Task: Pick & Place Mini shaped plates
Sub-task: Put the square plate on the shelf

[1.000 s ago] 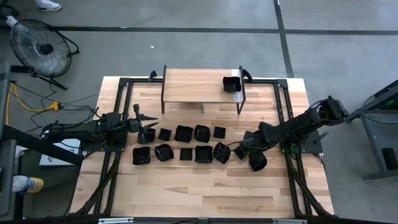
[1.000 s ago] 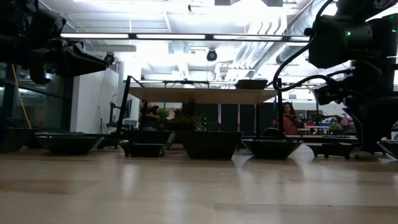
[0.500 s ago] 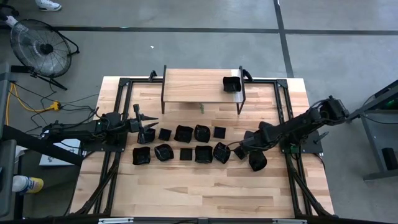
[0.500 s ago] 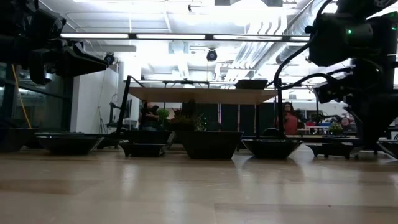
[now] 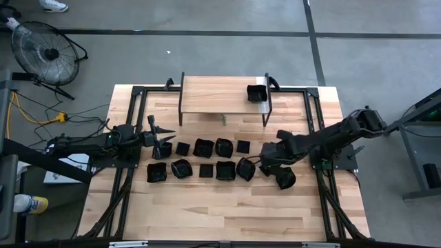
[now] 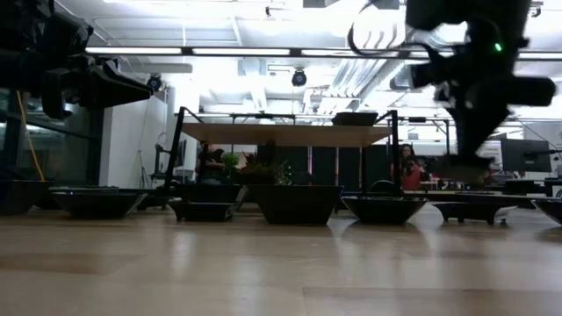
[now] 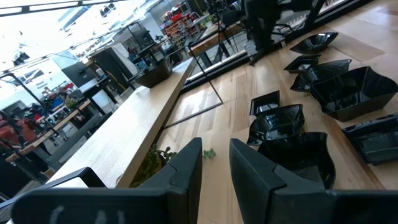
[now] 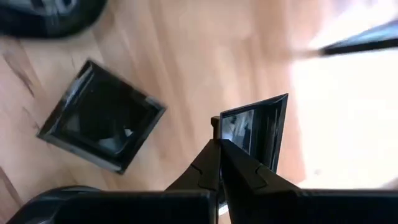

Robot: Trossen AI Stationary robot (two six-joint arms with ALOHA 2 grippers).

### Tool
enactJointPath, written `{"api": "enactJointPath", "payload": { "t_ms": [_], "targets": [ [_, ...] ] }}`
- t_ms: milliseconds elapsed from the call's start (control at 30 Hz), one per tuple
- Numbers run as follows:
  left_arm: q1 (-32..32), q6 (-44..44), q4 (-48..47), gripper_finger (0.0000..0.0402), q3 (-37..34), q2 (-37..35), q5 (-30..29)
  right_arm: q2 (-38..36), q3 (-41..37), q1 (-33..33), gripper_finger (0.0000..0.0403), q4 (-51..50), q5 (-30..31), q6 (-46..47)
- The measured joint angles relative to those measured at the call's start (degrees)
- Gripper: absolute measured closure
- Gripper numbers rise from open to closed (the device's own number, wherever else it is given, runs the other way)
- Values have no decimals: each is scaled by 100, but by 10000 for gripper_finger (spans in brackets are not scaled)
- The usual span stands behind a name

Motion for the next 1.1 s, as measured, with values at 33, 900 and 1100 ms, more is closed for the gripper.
{"api": "enactJointPath", "payload": {
  "t_ms": [33, 900, 1100],
  "targets": [
    [2, 0, 1, 323, 0, 0, 0, 0, 142, 0, 402, -110, 102, -80],
    [2, 0, 2, 323, 1, 0, -1, 24, 1842, -2029, 403, 3290, -786, -5968],
    [2, 0, 0, 323, 0, 0, 0, 30, 1842, -2547, 403, 3902, -1374, -6334]
  ]
}}
